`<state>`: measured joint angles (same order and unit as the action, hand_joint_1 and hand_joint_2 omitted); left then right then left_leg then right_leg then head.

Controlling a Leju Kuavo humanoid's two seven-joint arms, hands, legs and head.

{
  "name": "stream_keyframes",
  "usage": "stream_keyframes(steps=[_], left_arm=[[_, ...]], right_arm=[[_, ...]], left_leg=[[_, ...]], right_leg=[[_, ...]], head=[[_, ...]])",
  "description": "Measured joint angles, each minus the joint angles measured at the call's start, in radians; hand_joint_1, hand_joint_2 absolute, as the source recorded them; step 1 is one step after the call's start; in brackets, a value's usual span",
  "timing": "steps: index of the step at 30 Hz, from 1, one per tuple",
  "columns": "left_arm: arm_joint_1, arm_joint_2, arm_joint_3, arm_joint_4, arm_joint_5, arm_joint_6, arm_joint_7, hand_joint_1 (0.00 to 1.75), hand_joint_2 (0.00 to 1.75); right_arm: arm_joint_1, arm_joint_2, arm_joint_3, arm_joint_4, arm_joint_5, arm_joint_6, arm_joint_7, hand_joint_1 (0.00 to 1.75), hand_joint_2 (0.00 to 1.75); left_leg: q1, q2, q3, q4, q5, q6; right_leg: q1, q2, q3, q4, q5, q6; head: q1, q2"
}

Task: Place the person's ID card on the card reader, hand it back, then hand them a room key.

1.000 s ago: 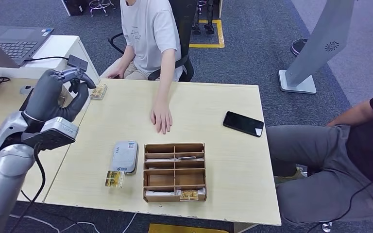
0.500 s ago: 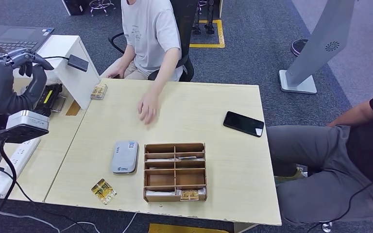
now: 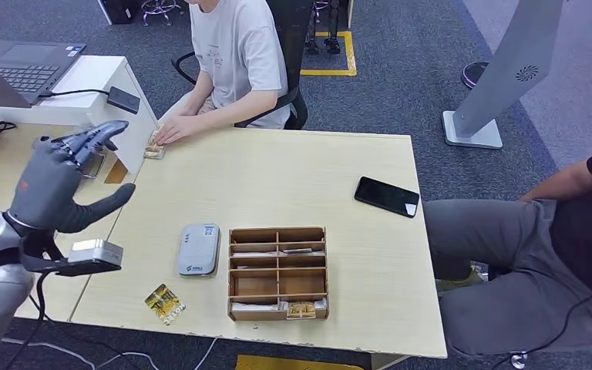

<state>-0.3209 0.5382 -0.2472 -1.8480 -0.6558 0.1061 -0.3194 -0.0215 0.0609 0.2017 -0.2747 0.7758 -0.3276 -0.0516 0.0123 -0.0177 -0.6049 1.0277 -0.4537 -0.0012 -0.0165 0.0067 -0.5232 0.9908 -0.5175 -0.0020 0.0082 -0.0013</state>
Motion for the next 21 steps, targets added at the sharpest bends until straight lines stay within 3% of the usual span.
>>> stream_keyframes(steps=[4, 10, 17, 21], left_arm=[[0.054, -0.035, -0.148, -0.005, -0.037, 0.019, -0.042, 0.0, 1.75], [0.067, -0.096, -0.371, 0.007, -0.045, 0.017, -0.054, 0.0, 1.75], [0.086, -0.221, -0.507, 0.025, -0.077, 0.065, -0.001, 0.0, 1.75], [0.088, -0.244, -0.53, 0.026, -0.08, 0.069, 0.005, 0.0, 1.75]], right_arm=[[0.0, -0.001, 0.002, 0.0, 0.0, 0.0, 0.001, 0.0, 1.75], [-0.001, -0.004, 0.005, 0.0, 0.0, 0.005, 0.003, 0.0, 1.75], [-0.001, -0.004, 0.005, 0.0, -0.003, 0.004, 0.01, 0.0, 1.75], [-0.001, -0.004, 0.005, 0.0, -0.004, 0.004, 0.01, 0.0, 1.75]], left_leg=[[0.0, 0.0, 0.0, 0.0, 0.0, 0.0], [-0.001, 0.0, 0.0, 0.001, 0.0, 0.0], [-0.001, -0.001, -0.001, 0.001, 0.0, 0.001], [-0.001, 0.0, 0.0, 0.001, -0.001, 0.001]], right_leg=[[0.0, 0.0, 0.0, -0.001, 0.0, 0.0], [-0.001, 0.0, 0.001, -0.001, 0.0, 0.0], [-0.001, -0.001, 0.001, -0.001, 0.0, 0.0], [0.0, 0.0, 0.001, -0.001, 0.0, 0.0]], head=[[0.0, 0.0], [0.0, 0.0], [0.0, 0.0], [0.0, 0.0]])
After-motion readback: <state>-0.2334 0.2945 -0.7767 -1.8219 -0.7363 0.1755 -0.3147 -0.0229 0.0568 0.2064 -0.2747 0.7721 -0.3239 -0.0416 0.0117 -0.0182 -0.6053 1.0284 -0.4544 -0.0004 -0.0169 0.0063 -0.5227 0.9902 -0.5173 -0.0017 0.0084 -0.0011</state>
